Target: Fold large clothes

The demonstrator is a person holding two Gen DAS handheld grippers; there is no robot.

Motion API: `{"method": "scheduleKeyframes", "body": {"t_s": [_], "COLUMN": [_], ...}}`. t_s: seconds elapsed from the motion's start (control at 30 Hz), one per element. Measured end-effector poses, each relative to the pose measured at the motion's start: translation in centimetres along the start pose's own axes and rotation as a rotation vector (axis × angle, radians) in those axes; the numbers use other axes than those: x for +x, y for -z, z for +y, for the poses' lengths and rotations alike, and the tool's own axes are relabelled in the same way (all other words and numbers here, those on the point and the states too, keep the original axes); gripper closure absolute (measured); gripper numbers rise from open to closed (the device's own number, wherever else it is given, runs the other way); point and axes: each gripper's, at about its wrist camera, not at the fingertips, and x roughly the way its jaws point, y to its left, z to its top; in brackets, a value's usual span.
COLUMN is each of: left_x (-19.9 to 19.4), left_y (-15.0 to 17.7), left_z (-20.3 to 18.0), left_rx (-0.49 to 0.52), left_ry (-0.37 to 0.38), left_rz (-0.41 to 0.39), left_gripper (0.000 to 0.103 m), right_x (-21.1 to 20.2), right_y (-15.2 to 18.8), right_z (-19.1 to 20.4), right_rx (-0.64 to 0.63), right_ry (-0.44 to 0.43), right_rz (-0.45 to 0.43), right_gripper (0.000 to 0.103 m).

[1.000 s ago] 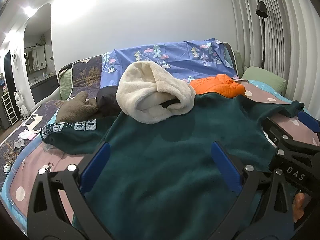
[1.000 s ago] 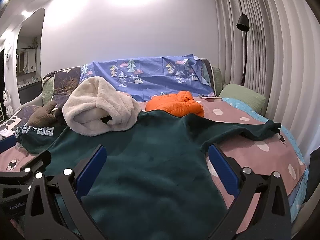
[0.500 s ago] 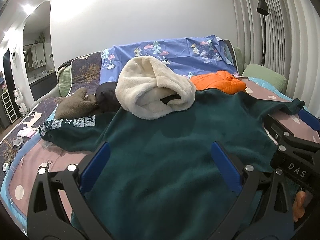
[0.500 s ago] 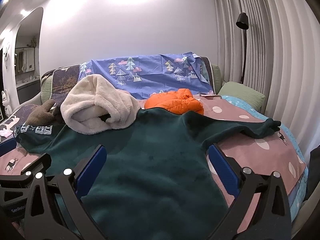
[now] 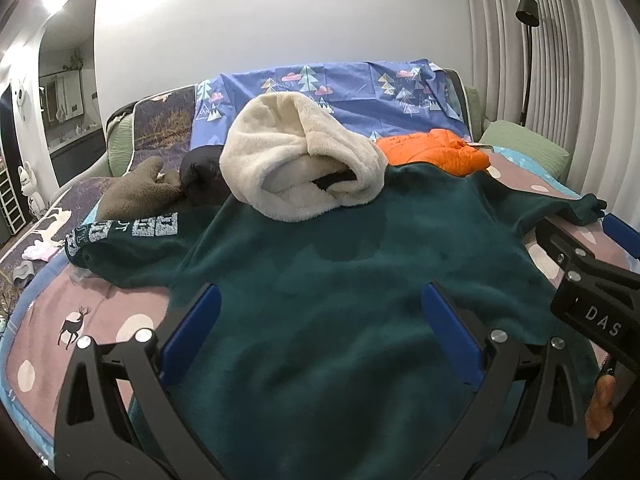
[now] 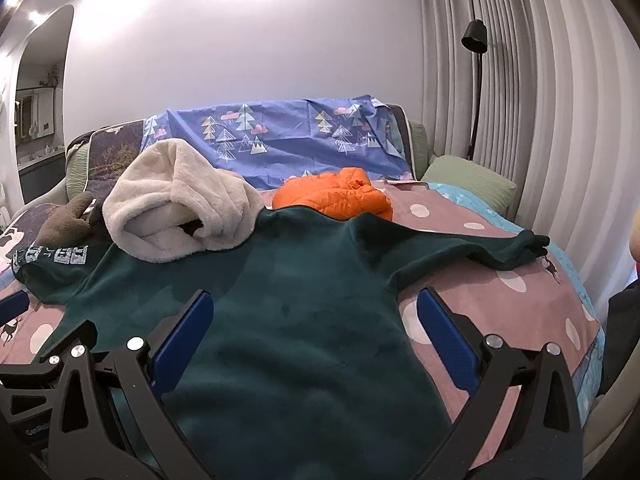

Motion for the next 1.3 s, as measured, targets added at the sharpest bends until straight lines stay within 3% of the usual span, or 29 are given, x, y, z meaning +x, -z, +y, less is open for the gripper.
{"method": "scheduleKeyframes", "body": {"t_s": [0.4,1.3], "left_x": [0.9,0.6], "left_y": [0.1,0.2], "left_z": [-0.4,0.2], "left_rx": [-0.007,-0.018], "left_ry": [0.048,0.076], "left_rz": [0.033,0.003], "left_gripper": [0.002,0.002], "right_x": [0.7,1.1], "right_y": [0.0,-0.1], "right_z": [-0.1,0.2], "right_rx": [0.009,0.000], "right_ry": [0.006,0.011], "right_rz": [0.017,0.033], "right_gripper": [0.001,0.001]}}
